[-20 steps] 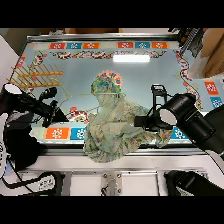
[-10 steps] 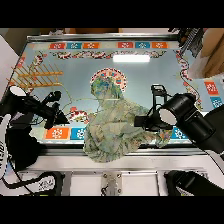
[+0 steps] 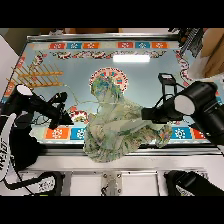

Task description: Fold the clothes and pants, and hang the long-sleeved shirts on hangers.

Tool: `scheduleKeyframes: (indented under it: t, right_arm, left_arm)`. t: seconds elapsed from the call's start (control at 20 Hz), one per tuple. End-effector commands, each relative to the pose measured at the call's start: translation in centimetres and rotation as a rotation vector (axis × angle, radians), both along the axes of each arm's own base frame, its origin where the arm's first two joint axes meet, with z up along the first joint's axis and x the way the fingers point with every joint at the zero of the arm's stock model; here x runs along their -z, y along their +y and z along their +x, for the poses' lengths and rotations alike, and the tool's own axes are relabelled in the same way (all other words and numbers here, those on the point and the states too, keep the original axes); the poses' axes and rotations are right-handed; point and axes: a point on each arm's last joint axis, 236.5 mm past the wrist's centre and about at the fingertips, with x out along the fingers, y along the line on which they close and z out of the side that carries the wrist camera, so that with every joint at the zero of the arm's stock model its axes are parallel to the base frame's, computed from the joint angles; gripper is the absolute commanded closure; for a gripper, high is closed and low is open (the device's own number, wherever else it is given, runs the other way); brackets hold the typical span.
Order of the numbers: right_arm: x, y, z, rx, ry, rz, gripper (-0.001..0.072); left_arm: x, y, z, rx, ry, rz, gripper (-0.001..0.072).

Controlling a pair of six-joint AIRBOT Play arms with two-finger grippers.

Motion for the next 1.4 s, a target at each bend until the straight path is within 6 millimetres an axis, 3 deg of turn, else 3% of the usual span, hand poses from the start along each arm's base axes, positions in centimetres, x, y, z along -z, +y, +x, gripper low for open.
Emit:
scheduleKeyframes:
  t: [0.0, 0.3, 0.45, 0.65, 0.8, 1.1, 1.35]
  right_arm:
    - [-1.2, -0.4, 0.1, -0.007, -0.002, 0.015, 0.0701]
    - [-1.2, -0.2, -0.3, -0.011, 0.014, 0.024, 0.0702]
    - [-1.0, -0.5, -0.8, -0.011, 0.036, 0.012, 0.0701]
    - [-1.0, 0.2, -1.3, -0.045, 0.053, 0.034, 0.0701]
    - [-1.1, 0.3, -1.0, -0.058, 0.041, 0.037, 0.0702]
    - [-1.3, -1.6, 0.0, -0.036, -0.009, -0.037, 0.0702]
    - [-1.4, -1.7, 0.7, -0.052, -0.036, -0.046, 0.0702]
  left_arm:
    - [0.2, -2.6, -0.5, 0.079, -0.025, 0.006, 0.0697]
    - [2.2, -6.8, -1.7, 0.137, 0.039, 0.041, 0.0698]
    - [3.1, -8.1, -1.0, 0.094, 0.046, 0.044, 0.0697]
    - [2.2, -10.1, 0.5, 0.02, 0.028, -0.048, 0.0697]
    - [2.4, -10.2, 0.3, 0.033, 0.023, -0.036, 0.0697]
    - [2.7, -10.7, -1.3, 0.106, 0.04, -0.009, 0.0698]
    - [2.7, -10.7, -1.3, 0.109, 0.036, -0.011, 0.0697]
